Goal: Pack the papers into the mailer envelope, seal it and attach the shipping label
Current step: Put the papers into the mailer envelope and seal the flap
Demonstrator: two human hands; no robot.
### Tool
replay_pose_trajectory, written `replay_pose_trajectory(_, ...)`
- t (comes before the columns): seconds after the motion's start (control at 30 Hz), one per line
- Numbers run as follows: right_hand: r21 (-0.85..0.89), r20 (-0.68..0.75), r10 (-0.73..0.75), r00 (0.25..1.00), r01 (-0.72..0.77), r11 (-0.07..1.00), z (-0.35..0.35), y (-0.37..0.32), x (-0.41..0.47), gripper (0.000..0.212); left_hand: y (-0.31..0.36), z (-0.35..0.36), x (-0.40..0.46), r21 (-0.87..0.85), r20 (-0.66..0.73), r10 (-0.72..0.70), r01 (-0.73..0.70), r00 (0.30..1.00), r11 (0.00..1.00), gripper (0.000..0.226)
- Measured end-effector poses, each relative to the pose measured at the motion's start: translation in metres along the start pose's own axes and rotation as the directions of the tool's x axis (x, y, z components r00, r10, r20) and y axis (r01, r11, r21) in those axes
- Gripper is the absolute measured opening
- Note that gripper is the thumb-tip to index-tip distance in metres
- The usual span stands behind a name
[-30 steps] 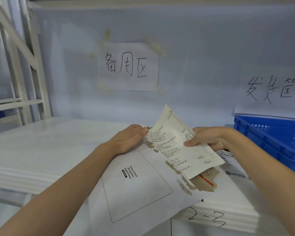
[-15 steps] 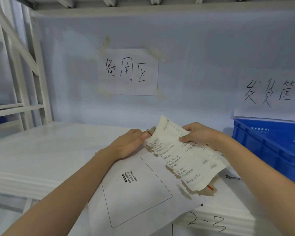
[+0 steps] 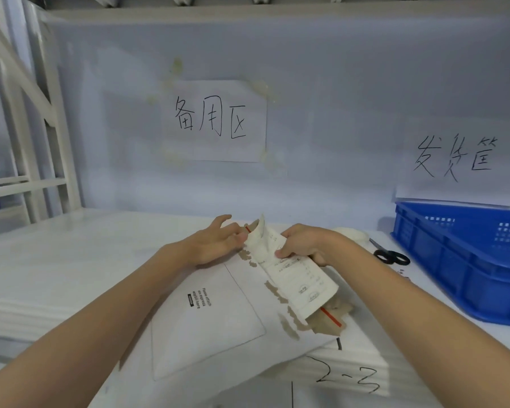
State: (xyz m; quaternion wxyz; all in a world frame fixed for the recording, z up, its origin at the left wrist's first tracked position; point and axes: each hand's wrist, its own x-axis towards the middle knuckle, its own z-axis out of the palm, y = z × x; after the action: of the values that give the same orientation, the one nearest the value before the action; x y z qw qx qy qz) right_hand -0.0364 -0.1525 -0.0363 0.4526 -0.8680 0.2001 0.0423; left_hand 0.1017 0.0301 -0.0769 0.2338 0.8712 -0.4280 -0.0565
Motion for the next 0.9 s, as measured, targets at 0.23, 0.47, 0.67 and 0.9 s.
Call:
replay_pose_trajectory(0.23,0.344,0.137,0.003,0.991,-0.051,0.938,0.006,0.008,-0.006,0.023,-0.009,-0.015,-0.024,0.011,-0.018,-0.042,0.042,0.999,0.999,0.064)
replay_pose_trajectory(0.47,0.369,0.344,-0.002,0.939,-0.133,0.92,0.023,-0.01,-0.015,0.031,-0.044,-0.016,-0.053,0.293,-0.029,-0.314,0.309,0.949,0.905,0.084)
replay_pose_trajectory(0.67,0.398,0.362,0.036,0.931,-0.19,0.897,0.054,-0.029,-0.017,0.026,-0.038,-0.012,-0.055,0.246,-0.045,-0.264,0.267,0.964,0.932,0.076)
replay_pose_trajectory(0.9,0.262,0.114,0.057,0.992,-0.085,0.961,0.042,-0.028,-0.025,0.015,-0.039,-0.012,-0.057,0.217,-0.091,-0.27,0.284,0.958,0.934,0.067)
